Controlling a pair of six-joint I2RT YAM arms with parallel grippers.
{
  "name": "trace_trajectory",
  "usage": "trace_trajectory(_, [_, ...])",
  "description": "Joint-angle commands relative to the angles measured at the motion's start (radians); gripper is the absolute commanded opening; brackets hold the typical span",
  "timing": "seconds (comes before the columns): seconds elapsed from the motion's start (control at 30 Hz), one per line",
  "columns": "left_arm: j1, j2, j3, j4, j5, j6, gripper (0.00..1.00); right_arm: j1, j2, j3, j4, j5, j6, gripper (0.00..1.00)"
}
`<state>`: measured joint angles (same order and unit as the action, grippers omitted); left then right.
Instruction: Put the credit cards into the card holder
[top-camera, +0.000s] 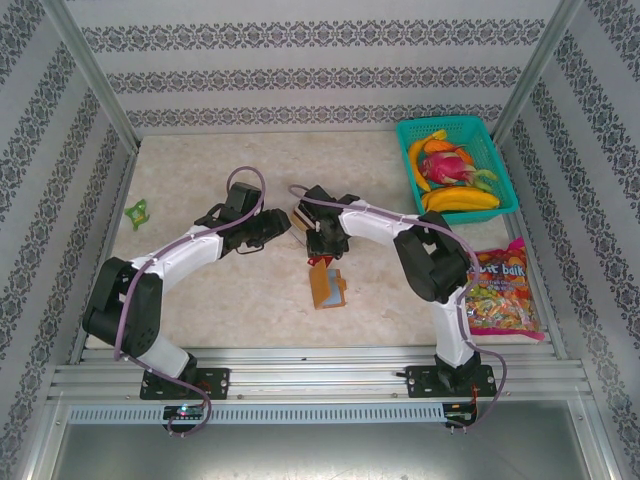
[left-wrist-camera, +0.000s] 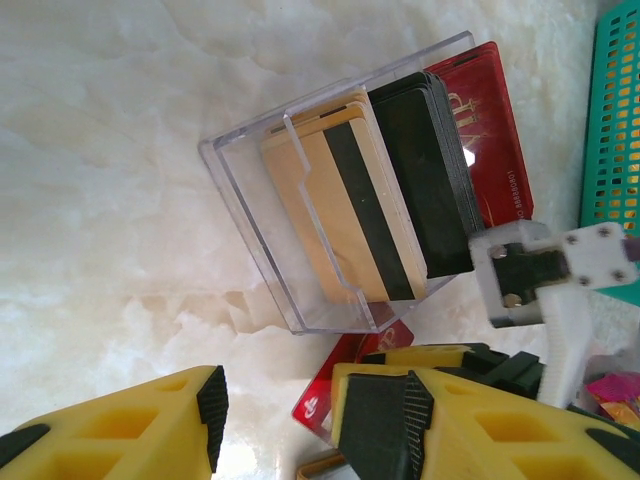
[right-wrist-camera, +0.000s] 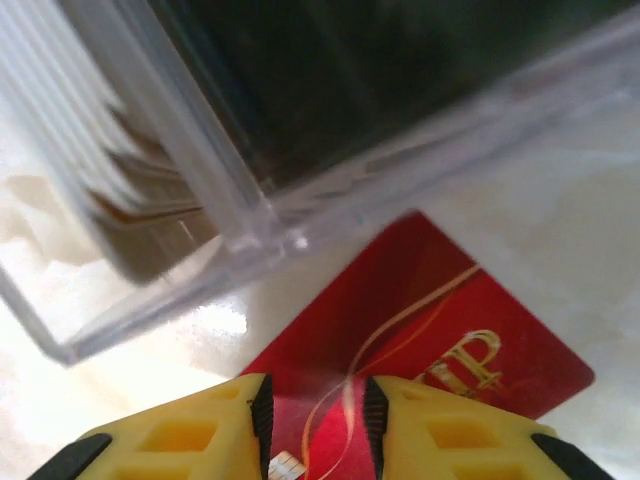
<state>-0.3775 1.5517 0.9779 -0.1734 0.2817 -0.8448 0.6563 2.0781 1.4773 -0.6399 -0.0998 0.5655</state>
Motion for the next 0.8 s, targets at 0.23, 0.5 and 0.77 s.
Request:
trace_trajectory(0.23, [0.009, -0.025, 0.019, -0.026, -0.015, 0.004, 0.53, -0.18, -0.125, -0.234, -0.066, 0.115, -0.106, 0.35])
trace_trajectory(0.5, [0.008, -0.022, 0.026, -0.026, 0.007, 0.02, 0.53, -0.219, -0.183, -0.23, -0.159, 0.081, -0.183, 0.4])
trace_trajectory(0.77, [0.006, -0.012, 0.035, -0.03, 0.032, 0.041, 0.53, -0.247, -0.224, -0.176, -0.209, 0.135, -0.144, 0.52])
